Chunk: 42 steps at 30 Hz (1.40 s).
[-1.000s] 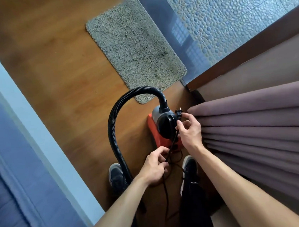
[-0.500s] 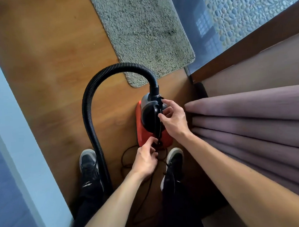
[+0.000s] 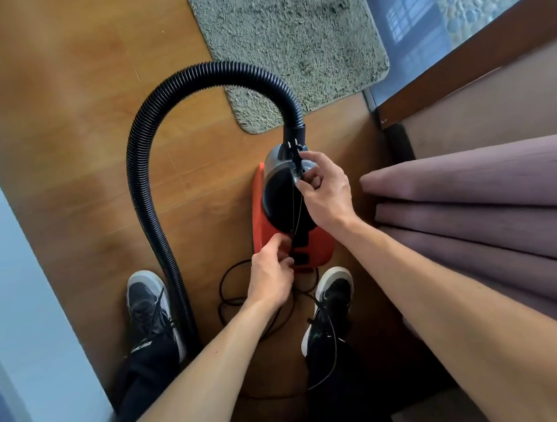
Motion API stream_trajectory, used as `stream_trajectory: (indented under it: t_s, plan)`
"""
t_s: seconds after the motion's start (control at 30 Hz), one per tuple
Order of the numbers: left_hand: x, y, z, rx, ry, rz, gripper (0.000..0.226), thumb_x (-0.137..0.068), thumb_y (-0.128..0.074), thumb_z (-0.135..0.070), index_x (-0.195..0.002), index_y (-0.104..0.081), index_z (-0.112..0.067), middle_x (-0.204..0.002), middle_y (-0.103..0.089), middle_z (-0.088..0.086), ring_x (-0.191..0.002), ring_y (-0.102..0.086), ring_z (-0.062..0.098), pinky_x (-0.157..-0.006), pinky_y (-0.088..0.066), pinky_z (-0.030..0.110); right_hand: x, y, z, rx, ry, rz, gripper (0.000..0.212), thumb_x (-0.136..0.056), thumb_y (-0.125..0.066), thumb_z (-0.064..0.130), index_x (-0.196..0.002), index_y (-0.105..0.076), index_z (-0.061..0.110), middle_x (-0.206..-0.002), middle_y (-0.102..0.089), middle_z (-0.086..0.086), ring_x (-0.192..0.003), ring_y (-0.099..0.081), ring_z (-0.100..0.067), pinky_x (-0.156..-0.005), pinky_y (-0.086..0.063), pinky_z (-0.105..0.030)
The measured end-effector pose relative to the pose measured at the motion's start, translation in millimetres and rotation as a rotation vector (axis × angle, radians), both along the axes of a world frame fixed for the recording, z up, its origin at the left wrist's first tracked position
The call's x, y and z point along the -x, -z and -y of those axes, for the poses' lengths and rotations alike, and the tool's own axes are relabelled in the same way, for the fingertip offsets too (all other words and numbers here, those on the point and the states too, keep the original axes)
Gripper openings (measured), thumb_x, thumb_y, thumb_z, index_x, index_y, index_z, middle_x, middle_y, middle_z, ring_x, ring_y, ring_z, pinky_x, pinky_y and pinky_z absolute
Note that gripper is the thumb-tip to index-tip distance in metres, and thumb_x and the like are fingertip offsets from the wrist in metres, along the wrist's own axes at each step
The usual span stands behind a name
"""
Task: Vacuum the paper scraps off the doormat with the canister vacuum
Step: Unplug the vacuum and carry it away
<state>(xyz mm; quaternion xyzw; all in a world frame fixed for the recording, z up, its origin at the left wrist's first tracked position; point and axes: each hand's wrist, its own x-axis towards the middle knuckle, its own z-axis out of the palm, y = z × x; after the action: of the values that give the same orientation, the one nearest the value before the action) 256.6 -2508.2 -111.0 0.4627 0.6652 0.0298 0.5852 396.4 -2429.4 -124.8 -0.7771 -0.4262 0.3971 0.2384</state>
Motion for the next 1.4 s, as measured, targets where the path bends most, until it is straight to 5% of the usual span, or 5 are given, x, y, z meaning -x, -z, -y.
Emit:
stream_trajectory:
  t_s: [0.17, 0.7, 0.83, 1.07, 1.4]
  plan:
    - [-8.4, 6.2, -5.6, -0.006, -0.054, -0.015, 0.03, -0.09, -0.053, 0.013, -0.098, -0.053, -0.016, -0.092, -0.063, 0.004, -0.072, -0.062, 0.009, -0.056, -0.046, 0.009, 6.8, 8.5, -1.8, -0.04, 0.034, 0.027, 0.047, -0.087, -0.062, 0.005, -0.13, -0.06, 0.024, -0.098, -0.063, 0.005, -0.092, -0.062, -0.025, -0.092, -0.051, -0.046]
    - [-4.8, 17.5, -4.3, -0.021, -0.054, -0.07, 0.027, -0.091, -0.065, -0.007, -0.105, -0.046, -0.019, -0.102, -0.067, -0.001, -0.094, -0.064, 0.016, -0.068, -0.045, 0.014, 37.7, 21.4, 16.2, 0.013, 0.106, 0.061, 0.061, -0.092, -0.064, 0.031, -0.145, -0.035, 0.023, -0.126, -0.046, -0.006, -0.11, -0.048, -0.011, -0.092, -0.038, -0.023]
    - [9.2, 23.8, -4.6, -0.01, -0.018, -0.064, 0.032, -0.088, -0.072, -0.021, -0.106, -0.045, -0.02, -0.099, -0.066, -0.002, -0.09, -0.064, 0.018, -0.078, -0.054, 0.035, 47.3, 24.3, 10.2, -0.008, 0.327, 0.055, 0.056, -0.093, -0.062, 0.035, -0.14, -0.036, 0.021, -0.115, -0.055, 0.001, -0.103, -0.052, -0.011, -0.087, -0.035, -0.02]
    - [77.3, 32.1, -20.9, -0.031, -0.045, -0.171, 0.05, -0.084, -0.07, -0.048, -0.114, -0.035, -0.029, -0.097, -0.053, -0.007, -0.086, -0.059, 0.011, -0.078, -0.054, 0.035, 56.1, 31.5, 7.8, 0.029, 0.431, 0.108, 0.047, -0.093, -0.06, 0.043, -0.128, -0.039, 0.02, -0.109, -0.06, -0.003, -0.103, -0.058, -0.02, -0.092, -0.043, -0.033]
    - [190.9, 63.6, -83.2, -0.196, -0.307, -0.448, 0.065, -0.088, -0.068, -0.039, -0.139, -0.029, -0.035, -0.112, -0.044, 0.003, -0.109, -0.047, 0.02, -0.089, -0.04, 0.035, 64.0, 35.4, 4.5, -0.005, 0.453, 0.236, 0.042, -0.093, -0.057, 0.045, -0.119, -0.043, 0.015, -0.097, -0.061, -0.004, -0.087, -0.058, -0.023, -0.084, -0.045, -0.036]
